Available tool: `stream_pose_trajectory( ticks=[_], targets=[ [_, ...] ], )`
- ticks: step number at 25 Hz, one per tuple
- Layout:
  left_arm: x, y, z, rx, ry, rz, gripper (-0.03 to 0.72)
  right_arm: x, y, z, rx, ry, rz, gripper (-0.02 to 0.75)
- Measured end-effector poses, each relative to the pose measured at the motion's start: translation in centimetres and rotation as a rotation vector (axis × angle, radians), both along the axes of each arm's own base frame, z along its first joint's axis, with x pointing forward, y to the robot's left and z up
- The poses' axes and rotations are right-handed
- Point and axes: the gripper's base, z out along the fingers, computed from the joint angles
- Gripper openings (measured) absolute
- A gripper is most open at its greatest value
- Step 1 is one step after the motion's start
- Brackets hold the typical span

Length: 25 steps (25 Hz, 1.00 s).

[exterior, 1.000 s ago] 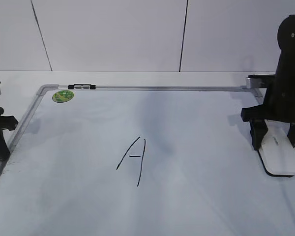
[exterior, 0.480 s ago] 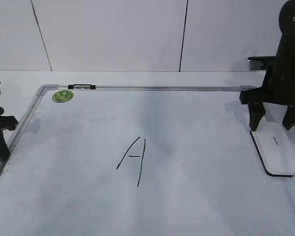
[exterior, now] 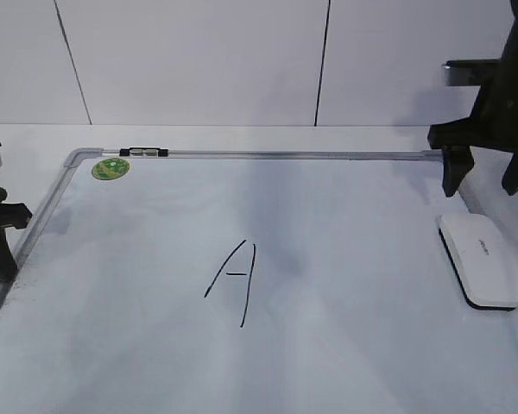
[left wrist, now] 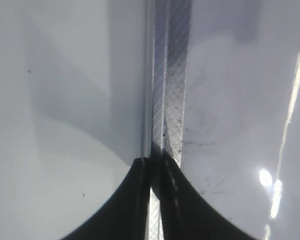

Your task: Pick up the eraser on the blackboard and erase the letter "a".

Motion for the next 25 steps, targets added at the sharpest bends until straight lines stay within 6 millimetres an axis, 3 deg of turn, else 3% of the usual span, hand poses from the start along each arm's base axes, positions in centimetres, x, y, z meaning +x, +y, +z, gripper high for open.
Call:
stream_pose_trajectory(
  ticks=[4,10,16,25],
  targets=[
    [0.0,0.0,0.0,0.0,0.0,0.0,0.038,-0.5,-0.1,1.7,0.004,-0.04,0.0,0.599],
    [0.0,0.0,0.1,-0.001,0.0,-0.001,0.076,-0.8,0.2,2.3,0.032,-0.053,-0.007,0.594],
    [-0.5,0.0,2.0,-0.002,-0.035,0.004,0.131,-1.0,0.2,2.8,0.037,-0.065,-0.006,0.594],
    [-1.6,0.0,5.7,0.003,-0.108,0.011,0.241,-2.4,0.2,5.9,0.058,-0.144,-0.006,0.594]
  ],
)
